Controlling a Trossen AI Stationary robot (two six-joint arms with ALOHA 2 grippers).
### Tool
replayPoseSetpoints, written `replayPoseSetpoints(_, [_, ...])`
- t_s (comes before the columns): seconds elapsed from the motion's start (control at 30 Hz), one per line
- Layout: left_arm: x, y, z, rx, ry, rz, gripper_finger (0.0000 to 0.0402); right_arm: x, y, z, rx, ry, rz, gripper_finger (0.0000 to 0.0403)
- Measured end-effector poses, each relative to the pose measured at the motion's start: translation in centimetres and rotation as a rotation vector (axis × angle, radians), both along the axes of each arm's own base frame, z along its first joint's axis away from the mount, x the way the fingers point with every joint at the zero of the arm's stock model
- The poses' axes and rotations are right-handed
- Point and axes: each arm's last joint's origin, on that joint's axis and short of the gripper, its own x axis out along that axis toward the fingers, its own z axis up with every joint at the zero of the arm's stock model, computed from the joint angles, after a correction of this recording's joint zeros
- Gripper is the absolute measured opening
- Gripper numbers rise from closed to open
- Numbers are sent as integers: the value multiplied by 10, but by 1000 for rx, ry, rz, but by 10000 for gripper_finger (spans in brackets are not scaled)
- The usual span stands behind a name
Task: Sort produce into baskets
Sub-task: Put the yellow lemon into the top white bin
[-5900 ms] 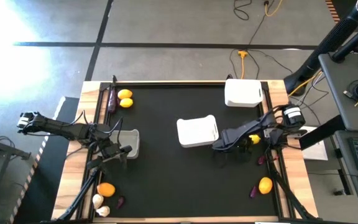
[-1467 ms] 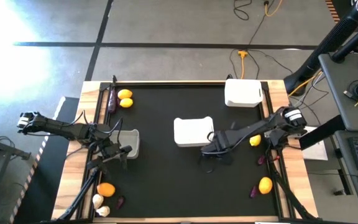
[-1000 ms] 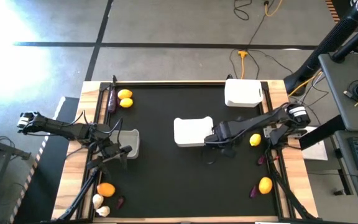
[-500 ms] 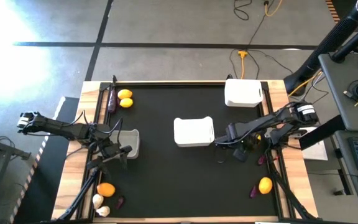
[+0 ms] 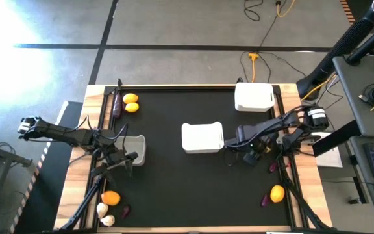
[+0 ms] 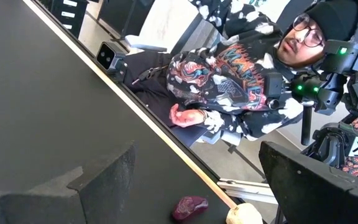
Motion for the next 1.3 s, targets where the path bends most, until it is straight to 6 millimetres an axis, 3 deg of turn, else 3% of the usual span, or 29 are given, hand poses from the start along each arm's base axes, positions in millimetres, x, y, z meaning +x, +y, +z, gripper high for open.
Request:
replayPoseSetpoints(0.27, [0, 0, 0, 0, 1, 0, 327, -3, -11, -4, -40, 7, 104, 315])
replayPoseSetpoints(0.47, [0, 0, 0, 0, 0, 0, 327, -12, -25, -10, -13, 43, 34, 365])
replayPoseSetpoints(1.03, [0, 0, 0, 0, 0, 0, 327, -15, -54, -23, -12, -44, -124, 369])
replayPoseSetpoints(1.3, [0, 0, 0, 0, 0, 0, 327, -15, -55, -24, -1, -45, -192, 368])
